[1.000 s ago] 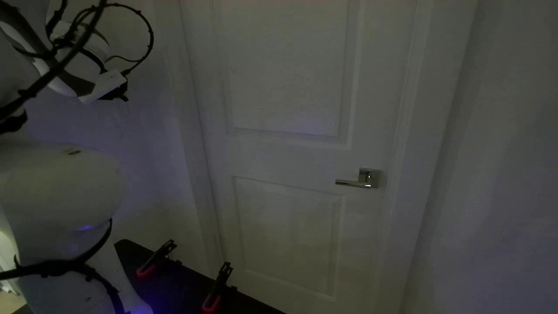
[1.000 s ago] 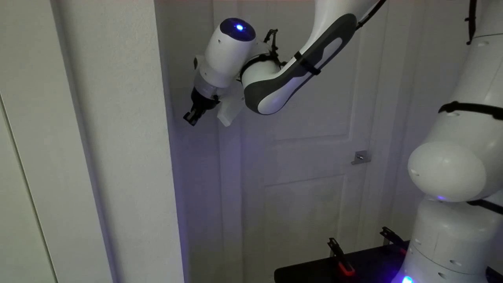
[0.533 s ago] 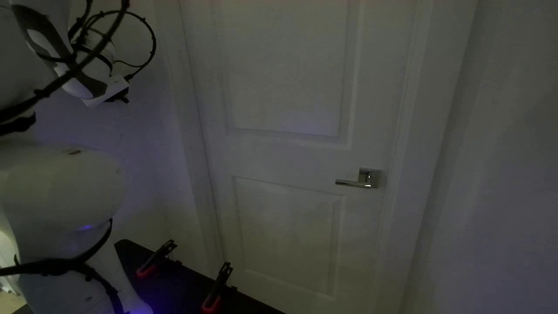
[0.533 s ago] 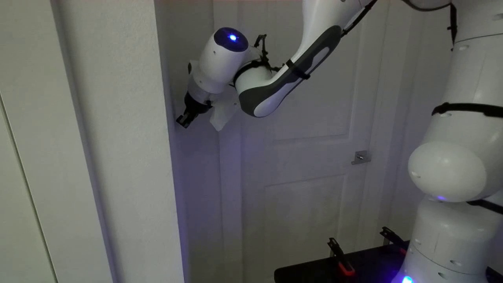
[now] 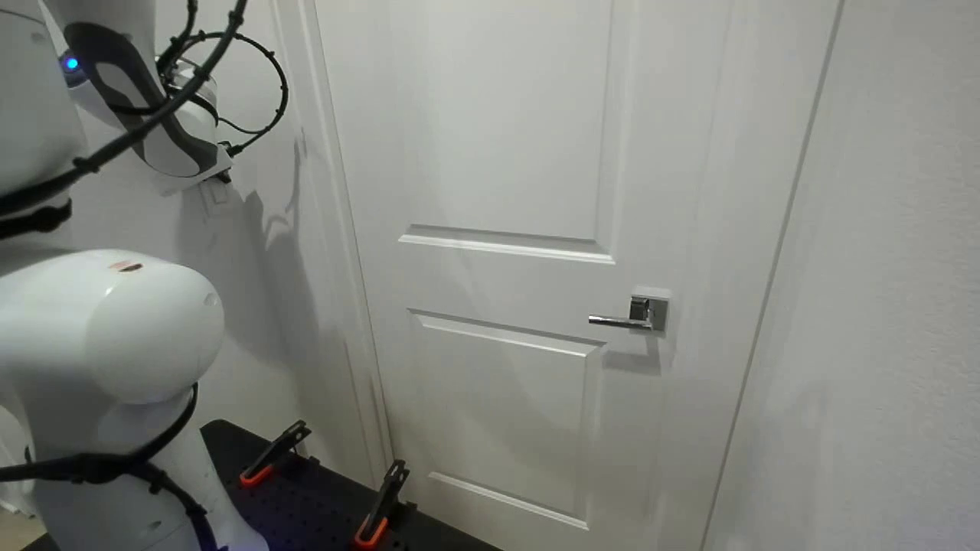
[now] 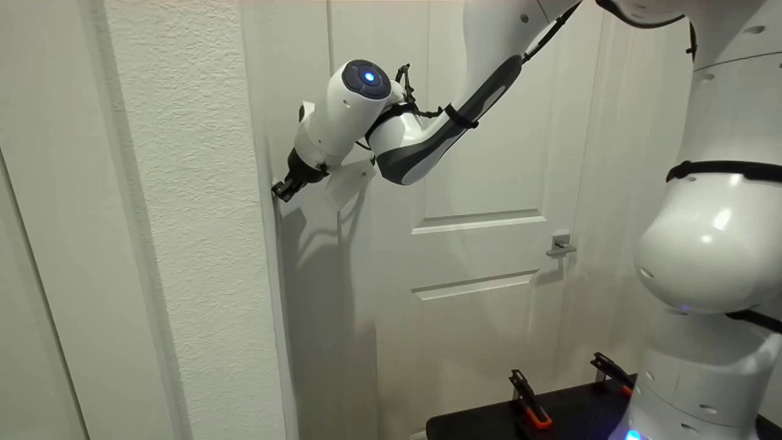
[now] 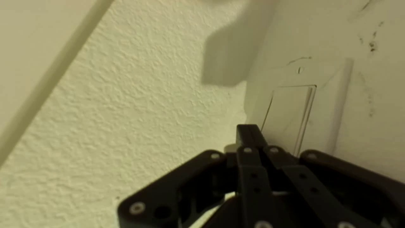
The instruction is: Switch the light on then off again.
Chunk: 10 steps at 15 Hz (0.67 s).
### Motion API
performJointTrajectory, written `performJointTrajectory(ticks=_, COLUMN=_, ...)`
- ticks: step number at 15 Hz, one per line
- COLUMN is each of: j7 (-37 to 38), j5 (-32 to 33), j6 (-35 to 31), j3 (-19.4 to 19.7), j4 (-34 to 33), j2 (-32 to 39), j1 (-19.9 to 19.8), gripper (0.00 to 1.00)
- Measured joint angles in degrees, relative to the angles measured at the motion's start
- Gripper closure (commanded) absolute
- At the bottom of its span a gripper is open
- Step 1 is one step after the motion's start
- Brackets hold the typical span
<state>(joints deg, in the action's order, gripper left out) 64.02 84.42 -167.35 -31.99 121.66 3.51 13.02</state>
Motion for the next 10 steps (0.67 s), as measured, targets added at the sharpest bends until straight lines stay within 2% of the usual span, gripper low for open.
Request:
performJointTrajectory(ticks=2, j7=2.4, j5=1.1, j6=-0.7, j3=0.3, j4=-0.1, j2=0.3, j1=0.0, gripper=1.0)
performJointTrajectory(ticks=4, j7=0.8, j5=-1.6, j6=-0.6, j3=0.3, j4=0.2, j2=0.8, j1=0.0, gripper=1.0)
performJointTrajectory(ticks=10, j7=-14.6, j5=-16.2, j6=4.4, j3=0.1, j4=1.4, j2=-1.6, j1=0.0, gripper=1.0)
